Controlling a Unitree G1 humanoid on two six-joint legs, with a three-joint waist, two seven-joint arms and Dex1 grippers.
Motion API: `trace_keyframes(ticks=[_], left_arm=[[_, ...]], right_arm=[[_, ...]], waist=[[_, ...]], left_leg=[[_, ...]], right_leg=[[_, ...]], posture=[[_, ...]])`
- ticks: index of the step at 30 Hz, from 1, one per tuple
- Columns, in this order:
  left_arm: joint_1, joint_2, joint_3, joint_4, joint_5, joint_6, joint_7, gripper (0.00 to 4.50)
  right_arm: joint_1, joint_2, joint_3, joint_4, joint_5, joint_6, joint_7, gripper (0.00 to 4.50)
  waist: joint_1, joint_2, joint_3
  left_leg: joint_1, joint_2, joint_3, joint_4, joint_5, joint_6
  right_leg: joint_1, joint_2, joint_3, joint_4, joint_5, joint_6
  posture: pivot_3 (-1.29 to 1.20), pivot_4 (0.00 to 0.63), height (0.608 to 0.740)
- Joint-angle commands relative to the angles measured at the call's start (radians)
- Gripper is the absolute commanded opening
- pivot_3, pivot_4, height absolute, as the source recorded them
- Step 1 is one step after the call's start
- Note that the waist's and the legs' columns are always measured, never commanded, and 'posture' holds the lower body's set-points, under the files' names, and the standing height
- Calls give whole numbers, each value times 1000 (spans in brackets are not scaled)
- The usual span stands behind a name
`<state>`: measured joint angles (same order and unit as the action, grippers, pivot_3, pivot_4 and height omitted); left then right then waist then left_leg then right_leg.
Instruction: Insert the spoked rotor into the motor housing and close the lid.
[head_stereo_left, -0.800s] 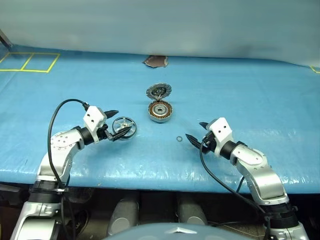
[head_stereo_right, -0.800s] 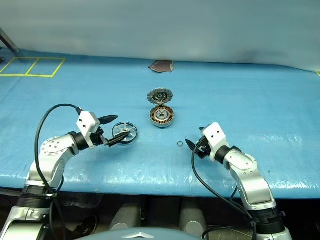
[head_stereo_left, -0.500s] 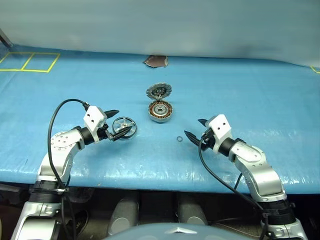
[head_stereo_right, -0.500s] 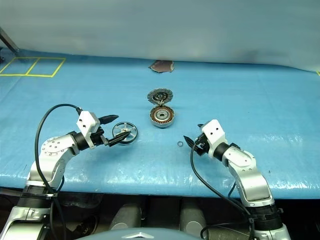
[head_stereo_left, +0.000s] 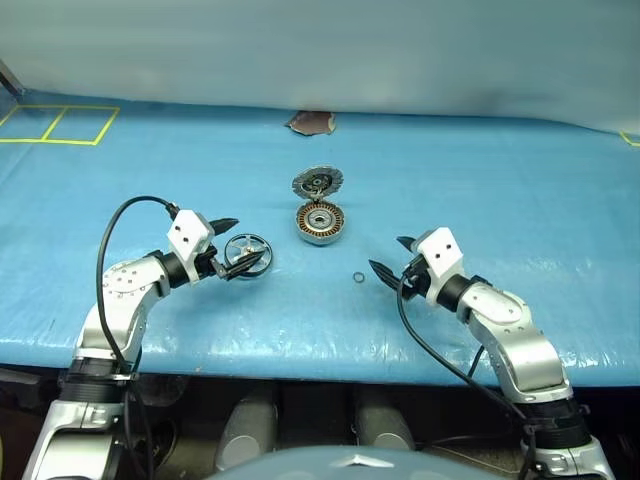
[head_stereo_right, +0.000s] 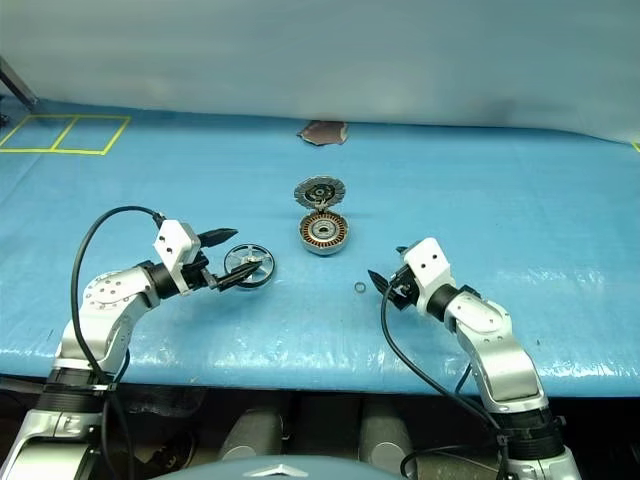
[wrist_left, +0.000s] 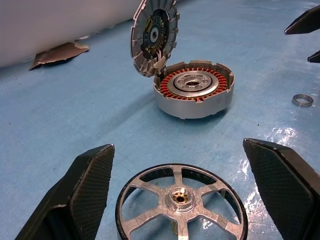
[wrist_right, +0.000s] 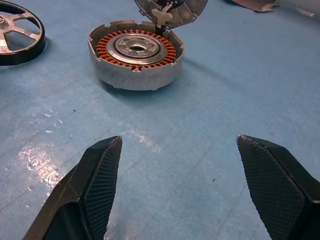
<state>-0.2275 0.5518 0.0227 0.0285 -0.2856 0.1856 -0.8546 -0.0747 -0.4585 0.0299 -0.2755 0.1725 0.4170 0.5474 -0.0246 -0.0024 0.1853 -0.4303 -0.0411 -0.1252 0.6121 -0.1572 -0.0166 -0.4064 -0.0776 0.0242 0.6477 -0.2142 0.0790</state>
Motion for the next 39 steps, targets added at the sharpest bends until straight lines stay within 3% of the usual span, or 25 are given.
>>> trace_keyframes(ticks=[1, 12, 21, 29, 39], left_arm=[[-14, -4, 6, -10, -2, -26, -3, 4471], [-22, -7, 4, 4, 8, -46, 7, 4471], [-8, -22, 1, -4, 7, -45, 14, 4471], [58, -29, 7, -66, 2, -29, 43, 4471], [155, -9, 63, -140, -12, -11, 89, 4471]], right_arm=[[-24, -3, -9, -13, 7, -20, 7, 3867], [-130, -53, 82, 28, -47, -7, 81, 3867], [-449, -142, 319, 166, -198, -21, 293, 3867], [-717, 15, 439, 515, -286, -152, 354, 3867], [-820, 128, 460, 856, -358, -304, 367, 3867]], waist=[[0, 0, 0], [-4, 0, 0], [-12, 0, 0], [-19, 0, 0], [-19, 0, 0]], left_leg=[[0, 0, 0, 0, 0, 0], [0, 0, 0, 0, 0, 0], [0, 0, 1, 0, 0, 0], [0, 0, 0, -1, 0, 0], [0, 0, 0, -1, 1, -1]], right_leg=[[0, 0, 0, 0, 0, 0], [0, 0, 0, 0, 0, 0], [0, 0, 0, 0, 1, 0], [-1, 0, 0, 0, 7, 1], [-2, 1, 0, -1, 8, 0]], posture=[[0, 150, 740], [0, 150, 740], [0, 150, 740], [0, 150, 740], [0, 150, 740]])
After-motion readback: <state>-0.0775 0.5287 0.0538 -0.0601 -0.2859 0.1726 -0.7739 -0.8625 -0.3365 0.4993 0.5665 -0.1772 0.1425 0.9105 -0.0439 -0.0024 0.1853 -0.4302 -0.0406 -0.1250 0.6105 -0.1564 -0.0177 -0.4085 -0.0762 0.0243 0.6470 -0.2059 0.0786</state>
